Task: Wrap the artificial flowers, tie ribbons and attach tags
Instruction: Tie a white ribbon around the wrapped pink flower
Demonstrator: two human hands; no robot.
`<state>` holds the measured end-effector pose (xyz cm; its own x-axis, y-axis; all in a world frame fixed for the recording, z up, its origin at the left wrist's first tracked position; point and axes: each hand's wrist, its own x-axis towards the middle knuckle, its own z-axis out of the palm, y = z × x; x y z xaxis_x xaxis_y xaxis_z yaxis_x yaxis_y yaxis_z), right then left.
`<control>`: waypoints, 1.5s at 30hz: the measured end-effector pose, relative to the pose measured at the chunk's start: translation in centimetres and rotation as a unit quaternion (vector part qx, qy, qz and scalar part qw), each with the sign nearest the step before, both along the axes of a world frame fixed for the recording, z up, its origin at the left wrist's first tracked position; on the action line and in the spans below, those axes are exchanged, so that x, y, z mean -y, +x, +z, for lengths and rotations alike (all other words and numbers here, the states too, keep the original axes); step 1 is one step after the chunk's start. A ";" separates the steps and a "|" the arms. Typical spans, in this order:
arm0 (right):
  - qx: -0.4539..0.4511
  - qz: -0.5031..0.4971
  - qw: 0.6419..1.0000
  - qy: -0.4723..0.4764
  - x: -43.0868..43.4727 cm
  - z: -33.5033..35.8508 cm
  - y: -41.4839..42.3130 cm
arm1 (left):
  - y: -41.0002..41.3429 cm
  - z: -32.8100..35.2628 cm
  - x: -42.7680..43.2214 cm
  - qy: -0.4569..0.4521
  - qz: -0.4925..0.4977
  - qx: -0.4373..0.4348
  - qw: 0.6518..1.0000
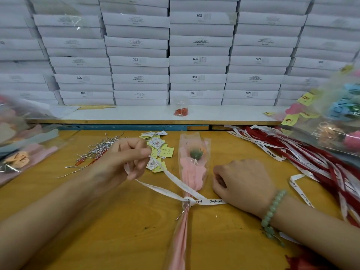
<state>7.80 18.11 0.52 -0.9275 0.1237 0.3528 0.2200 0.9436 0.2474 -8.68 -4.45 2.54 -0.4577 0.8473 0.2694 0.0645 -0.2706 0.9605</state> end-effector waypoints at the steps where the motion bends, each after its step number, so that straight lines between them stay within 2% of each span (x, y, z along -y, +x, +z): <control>1: -0.006 0.003 1.000 0.003 0.0 0.0 0.0 | 0.4 0.2 -0.1 -0.014 0.042 -0.044 0.998; 4: -0.027 0.024 0.999 0.012 0.1 0.2 0.0 | 1.3 0.5 -0.3 -0.095 0.135 -0.201 0.966; 8: -0.053 0.055 0.997 0.008 0.5 0.6 0.1 | 2.4 0.4 -0.4 -0.126 0.161 -0.430 0.879; 12: -0.131 0.141 0.975 -0.110 0.7 0.8 0.4 | 3.8 1.3 -0.6 -0.160 0.042 -0.481 0.861; 14: -0.134 0.228 0.951 -0.158 0.8 0.7 0.7 | 4.1 1.2 -0.7 -0.232 0.003 -0.524 0.820; 16: -0.110 0.306 0.933 -0.155 0.9 0.5 0.9 | 4.3 0.9 -0.9 -0.303 -0.002 -0.582 0.755; 17: -0.097 0.327 0.928 -0.147 1.0 0.5 0.9 | 4.4 0.9 -0.9 -0.326 -0.007 -0.592 0.737; 18: -0.084 0.337 0.927 -0.140 1.0 0.5 0.9 | 4.5 0.9 -0.9 -0.339 -0.015 -0.588 0.734; 21: -0.036 0.326 0.935 -0.135 1.0 0.7 0.9 | 4.7 1.1 -0.9 -0.341 -0.040 -0.558 0.755; 23: -0.005 0.320 0.938 -0.135 1.0 0.8 0.9 | 4.6 1.3 -1.0 -0.330 -0.063 -0.521 0.785; 27: 0.036 0.316 0.938 -0.138 1.1 0.9 1.0 | 4.0 1.8 -0.8 -0.322 -0.142 -0.328 0.877; 29: 0.058 0.308 0.940 -0.134 1.2 0.9 1.0 | 3.7 2.0 -0.5 -0.315 -0.193 -0.215 0.904; 31: 0.075 0.304 0.942 -0.123 1.2 0.9 0.9 | 3.4 2.1 -0.4 -0.286 -0.226 -0.140 0.921; 35: 0.084 0.306 0.939 -0.130 1.3 0.8 0.9 | 3.4 2.2 -0.5 -0.174 -0.226 -0.062 0.956; 40: 0.088 0.308 0.935 -0.151 1.3 1.0 0.9 | 3.8 1.4 -1.3 -0.069 -0.132 -0.049 0.988; 42: 0.085 0.311 0.935 -0.144 1.3 1.0 0.9 | 4.2 0.9 -1.7 -0.053 -0.134 -0.015 0.990; 45: 0.075 0.313 0.936 -0.141 1.3 0.9 1.0 | 4.6 0.3 -2.3 -0.080 -0.094 0.041 0.991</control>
